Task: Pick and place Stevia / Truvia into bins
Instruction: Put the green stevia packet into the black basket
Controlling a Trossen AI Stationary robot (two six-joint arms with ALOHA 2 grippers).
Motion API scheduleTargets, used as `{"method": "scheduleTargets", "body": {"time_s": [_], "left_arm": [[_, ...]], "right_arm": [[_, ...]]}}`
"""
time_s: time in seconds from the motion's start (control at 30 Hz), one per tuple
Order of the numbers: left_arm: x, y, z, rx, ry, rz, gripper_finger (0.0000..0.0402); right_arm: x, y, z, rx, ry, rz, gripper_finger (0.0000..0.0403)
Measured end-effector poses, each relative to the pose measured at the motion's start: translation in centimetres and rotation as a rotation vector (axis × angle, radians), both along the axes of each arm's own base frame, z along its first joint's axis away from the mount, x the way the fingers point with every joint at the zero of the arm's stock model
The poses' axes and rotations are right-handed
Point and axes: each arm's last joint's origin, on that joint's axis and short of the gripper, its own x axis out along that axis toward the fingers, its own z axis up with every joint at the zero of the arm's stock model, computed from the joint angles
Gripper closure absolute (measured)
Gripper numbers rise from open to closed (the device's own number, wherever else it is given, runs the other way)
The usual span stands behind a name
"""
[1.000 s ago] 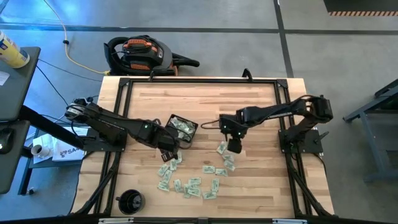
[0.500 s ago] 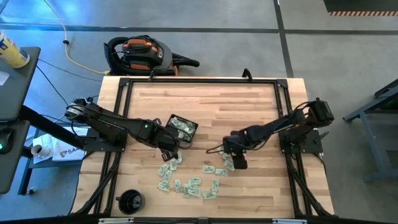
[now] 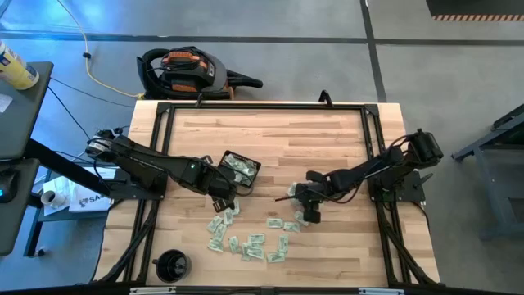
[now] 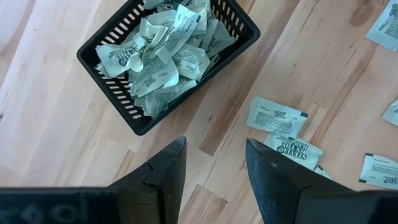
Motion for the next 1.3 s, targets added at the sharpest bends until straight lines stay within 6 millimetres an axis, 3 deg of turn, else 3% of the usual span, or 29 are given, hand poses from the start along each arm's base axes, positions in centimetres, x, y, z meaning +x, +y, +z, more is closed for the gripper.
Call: {"method": "scheduleTargets", "body": {"time_s": [0.23,0.43,0.63,0.77,0.87,1.07,1.2,1.3], "left_arm": [[0.0,0.0,0.0,0.0,0.0,0.0,0.0202],[0.0,0.0,0.0,-0.001,-0.001,0.004,0.0202],[-0.2,-0.3,0.2,0.046,-0.024,0.019,0.0202],[-1.9,-0.8,1.6,0.082,-0.086,0.052,0.0202],[-3.8,-1.0,2.9,0.106,-0.132,0.103,0.0202],[-7.8,-1.2,4.8,0.129,-0.214,0.238,0.0202],[-9.6,-1.6,5.3,0.136,-0.229,0.29,0.0202],[-10.2,-1.9,5.3,0.147,-0.236,0.31,0.0202]], "right_arm": [[-0.2,-0.8,-0.2,0.124,0.065,-0.066,0.0391],[-0.5,-1.1,1.8,0.165,0.035,-0.155,0.0384],[2.9,-3.7,6.7,0.116,-0.204,-0.185,0.0393],[5.7,-5.9,9.3,0.097,-0.318,-0.196,0.039],[8.6,-7.1,10.1,0.105,-0.353,-0.175,0.0398],[15.2,-8.3,9.7,0.132,-0.354,-0.114,0.0386],[17.5,-9.8,6.9,0.124,-0.202,-0.15,0.0371],[18.5,-10.5,6.3,0.128,-0.141,-0.167,0.0355]]}}
